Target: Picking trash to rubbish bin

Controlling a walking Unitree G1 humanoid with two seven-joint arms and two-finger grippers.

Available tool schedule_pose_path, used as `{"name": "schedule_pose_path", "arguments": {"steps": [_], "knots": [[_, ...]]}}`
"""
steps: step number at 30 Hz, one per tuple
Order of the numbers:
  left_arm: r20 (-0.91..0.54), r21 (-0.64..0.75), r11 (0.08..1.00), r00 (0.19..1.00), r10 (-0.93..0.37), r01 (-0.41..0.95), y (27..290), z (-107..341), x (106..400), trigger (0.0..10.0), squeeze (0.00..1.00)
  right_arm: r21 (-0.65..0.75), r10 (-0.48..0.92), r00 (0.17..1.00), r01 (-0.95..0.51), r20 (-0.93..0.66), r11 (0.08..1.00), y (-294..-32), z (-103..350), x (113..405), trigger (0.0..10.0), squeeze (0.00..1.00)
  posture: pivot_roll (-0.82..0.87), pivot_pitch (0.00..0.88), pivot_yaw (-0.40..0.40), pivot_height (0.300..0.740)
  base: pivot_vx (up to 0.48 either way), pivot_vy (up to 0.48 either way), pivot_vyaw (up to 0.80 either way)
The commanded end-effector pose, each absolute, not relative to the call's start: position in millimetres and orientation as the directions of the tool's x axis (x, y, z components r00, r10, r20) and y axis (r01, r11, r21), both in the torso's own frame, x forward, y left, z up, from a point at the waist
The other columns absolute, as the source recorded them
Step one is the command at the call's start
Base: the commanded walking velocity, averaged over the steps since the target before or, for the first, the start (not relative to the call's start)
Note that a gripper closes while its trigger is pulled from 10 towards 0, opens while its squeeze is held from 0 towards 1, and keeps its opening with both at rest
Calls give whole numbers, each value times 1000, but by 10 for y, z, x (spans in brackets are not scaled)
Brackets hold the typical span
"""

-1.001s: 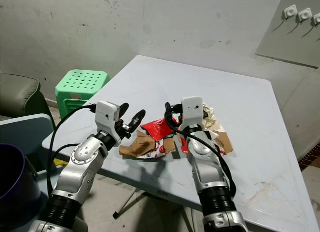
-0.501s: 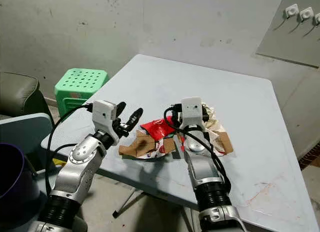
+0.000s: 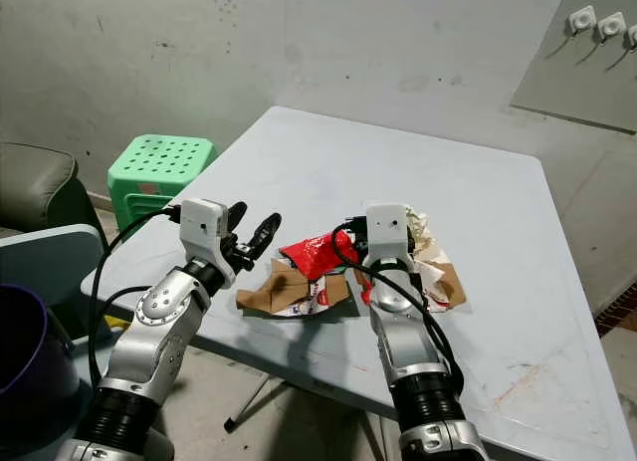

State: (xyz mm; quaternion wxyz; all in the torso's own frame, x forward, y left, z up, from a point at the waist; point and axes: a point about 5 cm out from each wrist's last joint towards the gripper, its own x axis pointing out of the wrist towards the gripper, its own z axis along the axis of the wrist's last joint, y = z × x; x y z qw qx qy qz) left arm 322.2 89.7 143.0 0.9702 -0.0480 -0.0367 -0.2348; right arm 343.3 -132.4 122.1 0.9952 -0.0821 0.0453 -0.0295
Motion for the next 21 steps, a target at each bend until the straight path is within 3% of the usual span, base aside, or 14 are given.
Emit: {"name": "schedule_pose_path", "arguments": {"steps": [1,21], "knots": [[110,-76,885,886,-450,459,889,1491,3237,10000,0,-169,-77,995,65,-65,983,-1359,1281,3437,0,0,-20,0,-71,740,0,0,0],[112,-90,891,893,-435,445,900,1497,3244,10000,0,-166,-77,995,65,-67,984,-1362,1291,3408,0,0,-17,0,-73,740,0,0,0]]}}
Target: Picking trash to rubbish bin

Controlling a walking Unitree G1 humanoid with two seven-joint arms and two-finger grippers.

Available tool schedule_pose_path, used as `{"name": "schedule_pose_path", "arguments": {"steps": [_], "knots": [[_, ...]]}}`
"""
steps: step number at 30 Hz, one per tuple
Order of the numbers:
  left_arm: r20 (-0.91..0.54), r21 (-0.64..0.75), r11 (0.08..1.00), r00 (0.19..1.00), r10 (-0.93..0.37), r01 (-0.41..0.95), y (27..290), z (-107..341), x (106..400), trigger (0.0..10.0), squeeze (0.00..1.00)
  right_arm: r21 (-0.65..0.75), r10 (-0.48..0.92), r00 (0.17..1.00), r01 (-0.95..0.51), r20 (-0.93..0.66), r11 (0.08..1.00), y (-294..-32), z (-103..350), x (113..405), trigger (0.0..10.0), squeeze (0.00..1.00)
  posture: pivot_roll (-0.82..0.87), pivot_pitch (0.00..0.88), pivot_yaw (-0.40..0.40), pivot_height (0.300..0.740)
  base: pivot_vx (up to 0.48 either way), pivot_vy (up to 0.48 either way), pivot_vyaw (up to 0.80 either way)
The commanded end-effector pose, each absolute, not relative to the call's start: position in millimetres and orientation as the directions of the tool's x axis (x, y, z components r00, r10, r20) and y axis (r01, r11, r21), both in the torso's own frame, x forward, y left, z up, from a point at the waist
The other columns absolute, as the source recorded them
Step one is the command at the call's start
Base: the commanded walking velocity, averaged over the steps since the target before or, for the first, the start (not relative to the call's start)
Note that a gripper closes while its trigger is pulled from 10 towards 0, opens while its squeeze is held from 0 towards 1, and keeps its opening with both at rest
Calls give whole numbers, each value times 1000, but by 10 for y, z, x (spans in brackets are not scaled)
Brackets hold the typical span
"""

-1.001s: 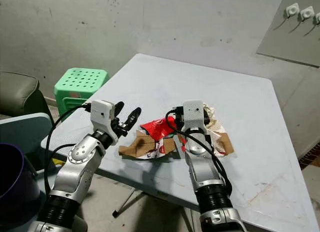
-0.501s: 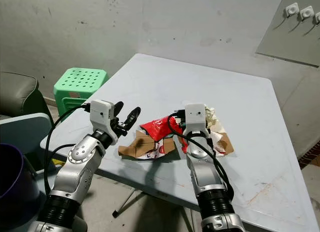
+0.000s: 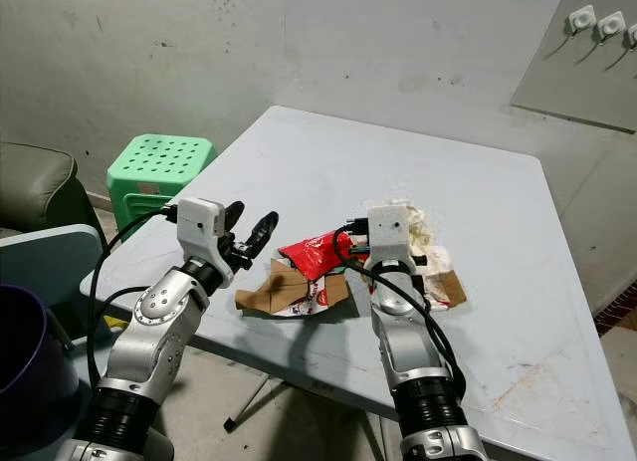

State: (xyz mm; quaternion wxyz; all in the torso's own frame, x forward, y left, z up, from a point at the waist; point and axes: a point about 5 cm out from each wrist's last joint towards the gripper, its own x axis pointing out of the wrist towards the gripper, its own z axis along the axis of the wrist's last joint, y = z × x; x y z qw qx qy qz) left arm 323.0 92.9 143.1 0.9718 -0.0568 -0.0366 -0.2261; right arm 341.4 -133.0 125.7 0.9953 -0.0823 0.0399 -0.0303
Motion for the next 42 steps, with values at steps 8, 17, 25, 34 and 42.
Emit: {"name": "schedule_pose_path", "arguments": {"steps": [8,17,25,34,42], "knots": [[116,-95,893,896,-430,441,906,1505,3249,10000,0,-132,-92,994,84,-62,988,-1417,1352,3331,0,0,-15,0,-73,740,0,0,0],[124,-99,894,896,-426,438,913,1535,3275,10000,0,-3,-109,992,109,-59,994,-1548,1484,3170,0,0,-19,0,-69,740,0,0,0],[143,-108,877,880,-453,469,868,1581,3297,10000,0,272,93,994,-106,62,956,-1571,1702,3034,10000,0,-32,0,-56,740,0,0,0],[191,-120,838,841,-507,532,929,1732,3338,10000,0,363,230,954,-287,194,886,-1552,1847,3020,10000,0,-23,0,-52,740,0,0,0],[213,-158,837,846,-489,524,1005,1806,3381,10000,0,356,248,942,-318,228,879,-1573,1857,3049,10000,0,-11,0,-52,740,0,0,0]]}}
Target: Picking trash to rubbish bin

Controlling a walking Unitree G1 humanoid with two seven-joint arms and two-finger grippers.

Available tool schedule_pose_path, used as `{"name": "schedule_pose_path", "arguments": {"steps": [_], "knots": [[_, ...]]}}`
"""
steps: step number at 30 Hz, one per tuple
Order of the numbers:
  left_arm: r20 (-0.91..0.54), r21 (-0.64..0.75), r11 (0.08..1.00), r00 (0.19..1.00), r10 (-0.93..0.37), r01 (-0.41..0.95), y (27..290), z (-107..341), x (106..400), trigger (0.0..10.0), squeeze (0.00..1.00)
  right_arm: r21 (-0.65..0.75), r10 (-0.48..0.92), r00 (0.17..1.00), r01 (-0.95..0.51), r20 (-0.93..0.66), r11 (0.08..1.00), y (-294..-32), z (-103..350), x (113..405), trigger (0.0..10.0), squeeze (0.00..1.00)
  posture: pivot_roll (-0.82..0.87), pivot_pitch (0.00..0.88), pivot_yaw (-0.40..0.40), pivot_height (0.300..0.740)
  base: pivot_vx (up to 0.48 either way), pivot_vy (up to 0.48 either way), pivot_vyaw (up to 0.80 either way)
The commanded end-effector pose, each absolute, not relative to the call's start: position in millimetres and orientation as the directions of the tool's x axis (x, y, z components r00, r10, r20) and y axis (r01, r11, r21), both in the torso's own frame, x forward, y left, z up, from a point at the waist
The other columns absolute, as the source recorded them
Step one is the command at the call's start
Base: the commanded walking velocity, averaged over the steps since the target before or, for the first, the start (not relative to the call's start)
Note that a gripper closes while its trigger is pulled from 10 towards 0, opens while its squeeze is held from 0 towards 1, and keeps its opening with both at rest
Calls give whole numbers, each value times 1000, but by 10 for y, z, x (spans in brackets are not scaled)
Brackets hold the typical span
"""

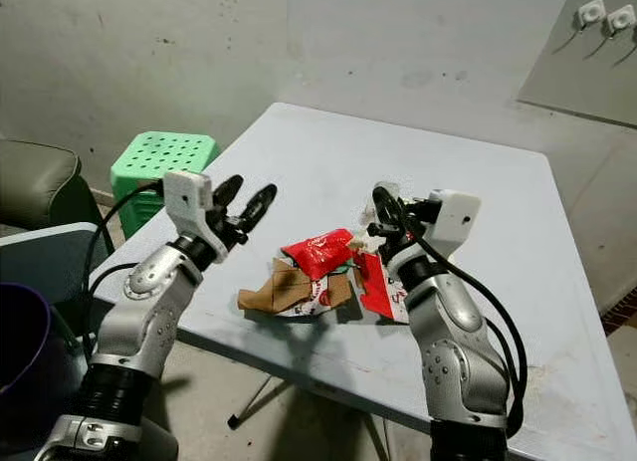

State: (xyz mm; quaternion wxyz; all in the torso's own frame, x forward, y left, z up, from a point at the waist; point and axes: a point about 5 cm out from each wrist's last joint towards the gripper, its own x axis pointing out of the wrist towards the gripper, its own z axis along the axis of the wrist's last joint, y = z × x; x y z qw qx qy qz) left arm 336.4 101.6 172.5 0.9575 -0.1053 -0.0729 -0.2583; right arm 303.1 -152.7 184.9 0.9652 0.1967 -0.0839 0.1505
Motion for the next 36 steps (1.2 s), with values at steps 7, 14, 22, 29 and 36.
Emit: {"name": "schedule_pose_path", "arguments": {"steps": [7,14,22,29,36], "knots": [[228,-177,836,848,-478,519,1059,1849,3398,10000,0,400,295,893,-421,341,814,-1589,2014,2987,10000,0,-6,0,-53,740,0,0,0],[237,-167,845,853,-465,508,1097,1861,3418,10000,0,349,272,905,-383,326,855,-1644,1976,3025,10000,0,-6,0,-51,740,0,0,0],[230,-111,946,934,-275,306,1284,1803,3430,10000,0,204,89,959,-146,267,968,-1838,1825,3010,10000,0,-6,0,-47,740,0,0,0],[283,-95,974,944,-169,203,1395,1806,3316,10000,0,40,-31,952,20,304,999,-1909,1754,2859,10000,0,-9,0,-38,740,0,0,0],[267,-89,979,951,-154,183,1420,1648,3166,10000,0,-35,-57,964,68,258,997,-1825,1510,2701,10000,0,-22,0,-21,740,0,0,0]]}}
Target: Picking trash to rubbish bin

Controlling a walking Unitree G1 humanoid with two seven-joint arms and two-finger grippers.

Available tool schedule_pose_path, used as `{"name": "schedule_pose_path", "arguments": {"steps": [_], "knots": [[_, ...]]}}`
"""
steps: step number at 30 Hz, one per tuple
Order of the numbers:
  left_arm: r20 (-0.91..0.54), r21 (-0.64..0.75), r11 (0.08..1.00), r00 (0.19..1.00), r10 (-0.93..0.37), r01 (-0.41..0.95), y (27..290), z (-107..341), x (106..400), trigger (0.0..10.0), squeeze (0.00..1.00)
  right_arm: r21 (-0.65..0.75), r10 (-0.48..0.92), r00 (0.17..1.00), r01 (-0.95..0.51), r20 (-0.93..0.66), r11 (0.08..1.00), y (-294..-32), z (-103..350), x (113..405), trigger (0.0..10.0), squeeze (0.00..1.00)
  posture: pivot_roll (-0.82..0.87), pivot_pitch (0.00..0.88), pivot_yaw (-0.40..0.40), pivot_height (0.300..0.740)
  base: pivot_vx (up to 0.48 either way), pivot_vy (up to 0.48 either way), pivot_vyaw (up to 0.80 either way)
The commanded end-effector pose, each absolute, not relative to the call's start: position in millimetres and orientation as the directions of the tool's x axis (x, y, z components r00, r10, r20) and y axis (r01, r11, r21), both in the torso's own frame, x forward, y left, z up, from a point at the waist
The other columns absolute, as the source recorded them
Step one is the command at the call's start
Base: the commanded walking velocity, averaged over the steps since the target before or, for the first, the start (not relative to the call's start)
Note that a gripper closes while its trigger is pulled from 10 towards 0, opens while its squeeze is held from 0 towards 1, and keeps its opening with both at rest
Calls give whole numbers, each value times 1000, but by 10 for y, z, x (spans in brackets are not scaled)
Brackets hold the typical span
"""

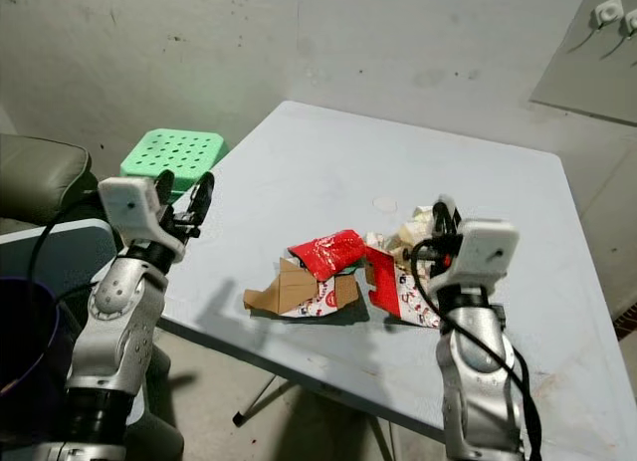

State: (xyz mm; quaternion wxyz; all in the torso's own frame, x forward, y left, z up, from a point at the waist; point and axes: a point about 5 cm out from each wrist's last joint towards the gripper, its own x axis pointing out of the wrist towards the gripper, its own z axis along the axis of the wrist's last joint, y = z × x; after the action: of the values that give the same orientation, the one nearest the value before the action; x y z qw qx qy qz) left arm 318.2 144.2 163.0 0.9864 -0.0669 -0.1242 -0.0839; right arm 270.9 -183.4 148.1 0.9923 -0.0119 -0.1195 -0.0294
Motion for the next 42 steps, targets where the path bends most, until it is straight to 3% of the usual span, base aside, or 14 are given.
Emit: {"name": "schedule_pose_path", "arguments": {"steps": [1,16,42], "knots": [[265,-90,978,951,-159,188,1418,1641,3161,10000,0,-33,-60,967,70,249,997,-1818,1483,2693,10000,0,-23,0,-19,740,0,0,0],[244,-108,972,953,-180,211,1443,1664,3270,10000,0,-50,-71,976,83,206,995,-1760,1383,2713,10000,0,-40,0,-16,740,0,0,31],[224,-120,967,955,-196,227,1386,1667,3344,10000,0,-56,-52,979,64,197,996,-1769,1378,2750,10000,0,-33,0,-22,740,0,0,776]]}}
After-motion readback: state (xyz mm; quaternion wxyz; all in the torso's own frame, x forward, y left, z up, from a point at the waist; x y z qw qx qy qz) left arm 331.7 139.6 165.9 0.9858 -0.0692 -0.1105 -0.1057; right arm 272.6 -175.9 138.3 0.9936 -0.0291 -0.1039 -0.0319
